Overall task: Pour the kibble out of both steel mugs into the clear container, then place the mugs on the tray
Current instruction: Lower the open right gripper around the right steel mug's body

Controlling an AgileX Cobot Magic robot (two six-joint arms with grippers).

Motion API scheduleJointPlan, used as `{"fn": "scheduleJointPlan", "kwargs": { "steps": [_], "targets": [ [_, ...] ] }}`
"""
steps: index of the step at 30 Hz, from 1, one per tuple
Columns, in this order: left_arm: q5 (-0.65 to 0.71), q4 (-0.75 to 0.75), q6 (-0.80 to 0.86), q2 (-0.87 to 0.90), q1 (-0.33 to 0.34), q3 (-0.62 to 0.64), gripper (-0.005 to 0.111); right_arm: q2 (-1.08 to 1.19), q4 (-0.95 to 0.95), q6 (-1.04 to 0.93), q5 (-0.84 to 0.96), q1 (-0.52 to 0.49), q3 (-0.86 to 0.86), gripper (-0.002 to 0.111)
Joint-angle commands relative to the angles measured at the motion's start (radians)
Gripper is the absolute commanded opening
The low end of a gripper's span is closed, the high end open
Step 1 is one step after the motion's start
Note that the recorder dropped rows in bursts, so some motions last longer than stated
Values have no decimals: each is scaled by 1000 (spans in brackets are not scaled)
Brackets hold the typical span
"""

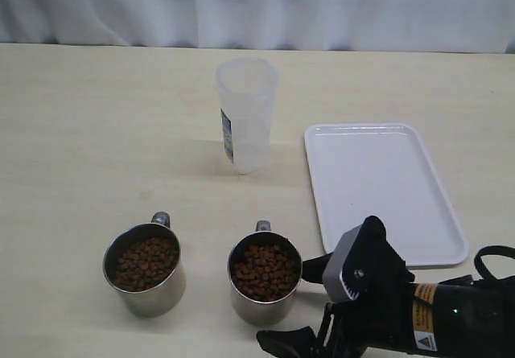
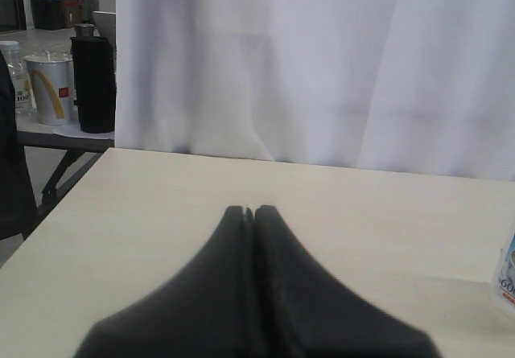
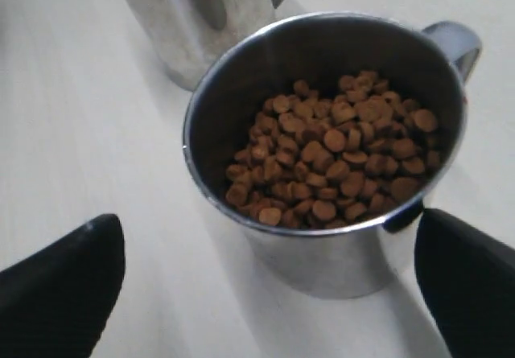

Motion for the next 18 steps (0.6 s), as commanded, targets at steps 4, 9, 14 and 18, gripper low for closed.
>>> {"fn": "scheduleJointPlan", "kwargs": {
  "steps": [4,9,14,18],
  "targets": [
    [-10,-4,-2,-3,1,2,0,116,26,-5,-124,4,-10,103],
    [-10,-4,-2,-3,1,2,0,197,103,-92,-212,4,-10,103],
    [-14,-4,-2,-3,1,2,0,231,105,-99,-259,4,-12,103],
    [-14,-4,-2,-3,1,2,0,233,96,-45,-248,4,-46,103]
  ]
}}
